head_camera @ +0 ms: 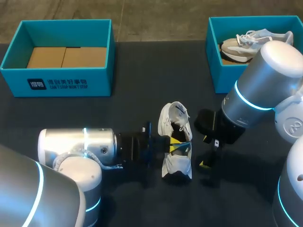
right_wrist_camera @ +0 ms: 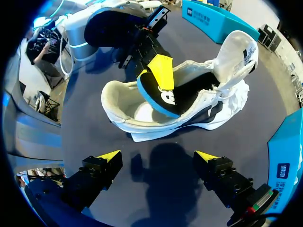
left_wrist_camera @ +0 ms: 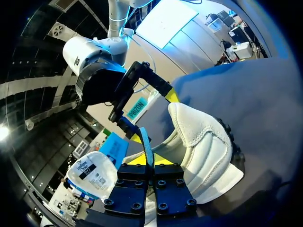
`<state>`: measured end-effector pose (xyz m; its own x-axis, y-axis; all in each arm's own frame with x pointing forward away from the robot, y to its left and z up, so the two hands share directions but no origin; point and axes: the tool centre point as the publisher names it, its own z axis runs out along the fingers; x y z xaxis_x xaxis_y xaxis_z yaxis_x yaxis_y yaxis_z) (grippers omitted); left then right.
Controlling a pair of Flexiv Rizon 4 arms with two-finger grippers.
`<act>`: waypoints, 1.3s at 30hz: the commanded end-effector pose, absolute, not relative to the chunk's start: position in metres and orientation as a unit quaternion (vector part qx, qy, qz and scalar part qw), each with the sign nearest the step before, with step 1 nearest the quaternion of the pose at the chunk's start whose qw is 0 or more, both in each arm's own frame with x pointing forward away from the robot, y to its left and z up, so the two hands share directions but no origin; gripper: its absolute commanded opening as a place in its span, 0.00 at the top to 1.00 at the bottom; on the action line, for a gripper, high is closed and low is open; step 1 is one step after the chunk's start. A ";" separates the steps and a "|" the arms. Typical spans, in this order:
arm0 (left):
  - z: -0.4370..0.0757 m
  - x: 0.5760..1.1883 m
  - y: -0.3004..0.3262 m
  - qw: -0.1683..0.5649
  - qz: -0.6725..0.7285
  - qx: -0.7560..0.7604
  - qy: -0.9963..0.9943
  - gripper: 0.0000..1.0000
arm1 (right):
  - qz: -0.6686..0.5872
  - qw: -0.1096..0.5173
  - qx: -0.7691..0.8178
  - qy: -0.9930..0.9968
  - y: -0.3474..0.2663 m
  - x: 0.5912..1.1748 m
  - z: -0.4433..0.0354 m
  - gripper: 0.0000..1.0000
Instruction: Take the shoe out of the shoebox, open the shoe tongue, remove and reinsert the insole, then place the shoe into the shoebox
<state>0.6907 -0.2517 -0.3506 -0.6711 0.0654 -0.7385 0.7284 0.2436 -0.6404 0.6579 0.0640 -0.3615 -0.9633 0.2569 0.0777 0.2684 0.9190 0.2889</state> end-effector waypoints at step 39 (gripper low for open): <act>-0.356 0.688 -0.253 0.285 -0.544 0.287 0.735 1.00 | -0.150 0.018 -0.135 -0.979 0.064 0.657 -0.362 0.00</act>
